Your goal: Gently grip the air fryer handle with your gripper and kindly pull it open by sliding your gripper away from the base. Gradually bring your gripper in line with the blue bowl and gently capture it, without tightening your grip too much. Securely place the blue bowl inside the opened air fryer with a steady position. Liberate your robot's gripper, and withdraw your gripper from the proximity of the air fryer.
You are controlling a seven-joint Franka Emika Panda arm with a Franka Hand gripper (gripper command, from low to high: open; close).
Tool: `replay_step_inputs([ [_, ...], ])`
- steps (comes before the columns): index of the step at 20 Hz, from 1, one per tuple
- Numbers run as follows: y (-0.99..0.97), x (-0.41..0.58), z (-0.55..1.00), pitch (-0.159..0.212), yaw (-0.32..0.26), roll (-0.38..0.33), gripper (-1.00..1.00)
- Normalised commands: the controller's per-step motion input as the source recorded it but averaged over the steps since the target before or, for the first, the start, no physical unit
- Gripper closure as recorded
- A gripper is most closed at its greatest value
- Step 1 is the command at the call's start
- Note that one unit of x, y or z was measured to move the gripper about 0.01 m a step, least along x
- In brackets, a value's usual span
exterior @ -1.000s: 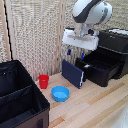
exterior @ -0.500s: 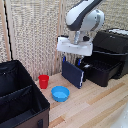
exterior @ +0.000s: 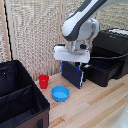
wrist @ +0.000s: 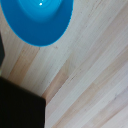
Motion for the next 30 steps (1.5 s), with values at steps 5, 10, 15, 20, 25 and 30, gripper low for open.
replay_step_inputs([
  [5, 0.01, -0.017, -0.49, 0.0, 0.247, -0.174, -1.0],
  [10, 0.2, 0.0, -0.48, 0.0, 0.243, -0.064, -1.0],
  [15, 0.37, 0.0, -0.44, 0.0, 0.211, -0.016, -1.0],
  [20, 0.07, 0.0, -0.35, -0.016, 0.232, -0.157, -1.0],
  [25, -0.05, -0.067, -0.18, -0.072, 0.251, -0.21, -1.0],
  [30, 0.0, -0.087, -0.01, -0.065, 0.087, -0.075, 1.0],
])
